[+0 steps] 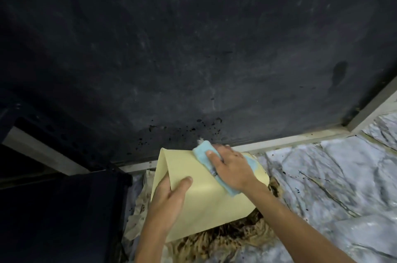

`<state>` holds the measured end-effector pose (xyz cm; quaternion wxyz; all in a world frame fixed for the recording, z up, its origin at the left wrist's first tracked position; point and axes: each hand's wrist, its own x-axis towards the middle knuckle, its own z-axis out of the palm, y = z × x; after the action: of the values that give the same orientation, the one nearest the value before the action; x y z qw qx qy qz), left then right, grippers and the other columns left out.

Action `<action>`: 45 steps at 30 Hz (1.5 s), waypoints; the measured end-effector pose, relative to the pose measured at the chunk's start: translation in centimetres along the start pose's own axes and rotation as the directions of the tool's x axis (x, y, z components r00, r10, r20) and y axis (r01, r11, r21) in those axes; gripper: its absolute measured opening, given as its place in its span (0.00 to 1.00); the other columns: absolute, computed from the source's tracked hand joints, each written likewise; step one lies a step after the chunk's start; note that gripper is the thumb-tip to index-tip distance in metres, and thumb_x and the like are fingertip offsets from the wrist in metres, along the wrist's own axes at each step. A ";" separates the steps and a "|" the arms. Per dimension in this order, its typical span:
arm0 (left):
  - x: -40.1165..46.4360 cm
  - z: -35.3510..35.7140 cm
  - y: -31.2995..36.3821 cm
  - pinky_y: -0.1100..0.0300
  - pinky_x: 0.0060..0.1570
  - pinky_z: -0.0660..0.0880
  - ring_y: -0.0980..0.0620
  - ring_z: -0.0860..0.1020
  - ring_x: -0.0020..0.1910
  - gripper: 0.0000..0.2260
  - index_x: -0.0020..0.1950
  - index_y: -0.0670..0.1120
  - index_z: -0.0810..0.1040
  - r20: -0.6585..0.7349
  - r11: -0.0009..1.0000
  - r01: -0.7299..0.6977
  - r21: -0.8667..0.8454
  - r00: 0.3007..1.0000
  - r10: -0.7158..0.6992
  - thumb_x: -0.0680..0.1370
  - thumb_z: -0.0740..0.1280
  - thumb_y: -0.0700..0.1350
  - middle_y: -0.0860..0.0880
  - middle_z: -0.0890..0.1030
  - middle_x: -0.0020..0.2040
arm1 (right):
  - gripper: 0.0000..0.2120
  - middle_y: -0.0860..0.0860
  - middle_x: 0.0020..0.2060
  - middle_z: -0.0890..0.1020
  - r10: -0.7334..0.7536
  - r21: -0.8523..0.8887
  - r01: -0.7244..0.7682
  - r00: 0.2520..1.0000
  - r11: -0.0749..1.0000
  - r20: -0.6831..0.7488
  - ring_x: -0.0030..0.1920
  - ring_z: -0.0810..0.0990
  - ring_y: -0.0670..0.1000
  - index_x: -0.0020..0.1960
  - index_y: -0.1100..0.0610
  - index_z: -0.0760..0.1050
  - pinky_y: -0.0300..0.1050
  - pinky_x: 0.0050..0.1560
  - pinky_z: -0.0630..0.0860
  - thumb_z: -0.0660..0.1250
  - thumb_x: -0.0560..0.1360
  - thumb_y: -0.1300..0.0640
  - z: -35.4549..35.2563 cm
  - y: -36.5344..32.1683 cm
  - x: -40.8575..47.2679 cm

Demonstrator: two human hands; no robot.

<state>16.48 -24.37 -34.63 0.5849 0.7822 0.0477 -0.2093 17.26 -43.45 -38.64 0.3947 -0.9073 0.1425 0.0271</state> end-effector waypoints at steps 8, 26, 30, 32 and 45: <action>-1.1 0.0 -0.6 0.67 0.43 0.78 0.63 0.85 0.48 0.10 0.54 0.65 0.82 0.165 0.997 -0.081 0.013 0.983 0.078 0.77 0.70 0.49 0.61 0.87 0.50 | 0.24 0.46 0.77 0.63 -0.175 0.042 0.173 0.984 0.984 0.036 0.78 0.53 0.47 0.77 0.49 0.58 0.48 0.76 0.46 0.46 0.83 0.44 1.9 -2.9 -1.6; -1.5 -1.1 -2.9 0.66 0.47 0.79 0.60 0.83 0.56 0.13 0.60 0.60 0.81 0.202 0.993 -0.084 -0.082 0.974 0.099 0.76 0.70 0.53 0.58 0.86 0.57 | 0.27 0.51 0.67 0.76 0.284 0.231 -0.247 0.948 0.941 -0.141 0.65 0.74 0.56 0.73 0.46 0.67 0.52 0.65 0.69 0.52 0.79 0.36 -0.5 11.7 -2.8; -1.5 -1.1 -2.6 0.70 0.49 0.77 0.60 0.83 0.56 0.13 0.59 0.63 0.81 0.231 0.994 -0.088 -0.064 0.968 0.100 0.75 0.70 0.52 0.58 0.86 0.57 | 0.29 0.54 0.47 0.81 0.315 0.214 -0.275 0.931 0.937 -0.183 0.45 0.77 0.54 0.66 0.51 0.73 0.49 0.46 0.70 0.49 0.76 0.35 -1.6 12.1 -3.0; -1.4 -1.2 -2.8 0.64 0.52 0.78 0.58 0.83 0.58 0.14 0.60 0.61 0.81 0.243 0.994 -0.087 -0.073 0.965 0.103 0.76 0.70 0.50 0.56 0.86 0.58 | 0.27 0.52 0.41 0.80 0.288 0.157 -0.260 0.936 0.953 -0.200 0.42 0.77 0.55 0.63 0.54 0.75 0.50 0.43 0.71 0.50 0.77 0.37 -2.1 12.2 -2.7; -0.5 -1.1 2.5 0.52 0.62 0.76 0.59 0.81 0.57 0.17 0.66 0.56 0.76 0.187 0.953 -0.192 0.233 0.971 0.151 0.78 0.66 0.45 0.59 0.85 0.58 | 0.20 0.55 0.74 0.68 -0.089 -0.220 0.026 0.956 0.975 -0.279 0.64 0.76 0.61 0.74 0.56 0.64 0.54 0.56 0.77 0.56 0.83 0.54 -8.2 5.7 -3.8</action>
<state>17.17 -24.02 -31.97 0.5000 0.8303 -0.0963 -0.2266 11.50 -52.20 -36.41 0.2704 -0.9426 0.1679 -0.1012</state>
